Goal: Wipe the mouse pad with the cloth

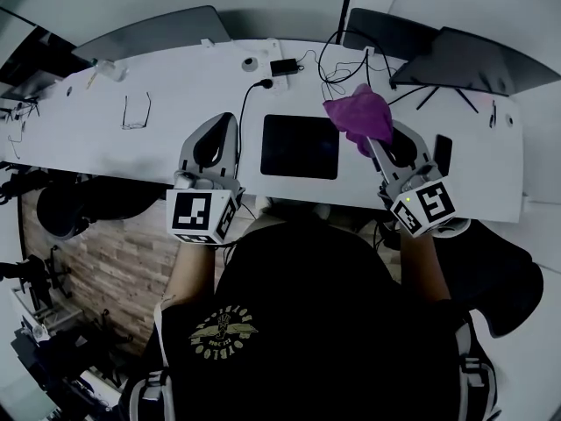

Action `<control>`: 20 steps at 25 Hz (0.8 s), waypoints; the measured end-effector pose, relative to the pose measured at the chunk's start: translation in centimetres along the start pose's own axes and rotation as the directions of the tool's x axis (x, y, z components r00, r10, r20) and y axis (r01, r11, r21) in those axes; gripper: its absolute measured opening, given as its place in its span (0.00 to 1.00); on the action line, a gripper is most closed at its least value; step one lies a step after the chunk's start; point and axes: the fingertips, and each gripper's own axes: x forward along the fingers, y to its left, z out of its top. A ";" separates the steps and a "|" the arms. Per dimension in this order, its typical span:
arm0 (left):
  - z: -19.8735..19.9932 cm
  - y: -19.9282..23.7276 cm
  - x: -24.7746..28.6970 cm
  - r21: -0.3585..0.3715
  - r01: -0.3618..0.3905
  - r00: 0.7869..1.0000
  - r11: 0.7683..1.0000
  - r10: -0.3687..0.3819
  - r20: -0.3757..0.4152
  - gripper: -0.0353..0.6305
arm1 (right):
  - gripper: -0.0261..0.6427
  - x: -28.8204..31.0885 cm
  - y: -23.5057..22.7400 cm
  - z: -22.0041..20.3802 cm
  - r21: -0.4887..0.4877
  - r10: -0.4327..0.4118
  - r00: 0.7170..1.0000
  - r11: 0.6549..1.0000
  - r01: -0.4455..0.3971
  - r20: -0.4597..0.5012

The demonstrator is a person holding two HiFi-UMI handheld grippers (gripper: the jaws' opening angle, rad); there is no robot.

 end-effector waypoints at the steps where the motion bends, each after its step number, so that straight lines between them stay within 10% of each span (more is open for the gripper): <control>1: 0.1 0.2 -0.1 0.001 0.005 1.000 1.000 -0.005 0.001 0.06 | 0.17 -0.1 0.2 0.3 0.004 -0.007 1.000 1.000 0.007 0.004; 20: 0.3 7.5 -0.3 0.001 0.140 0.989 0.990 -0.140 0.044 0.06 | 0.17 3.0 4.4 1.9 0.021 -0.185 0.983 0.983 0.185 0.001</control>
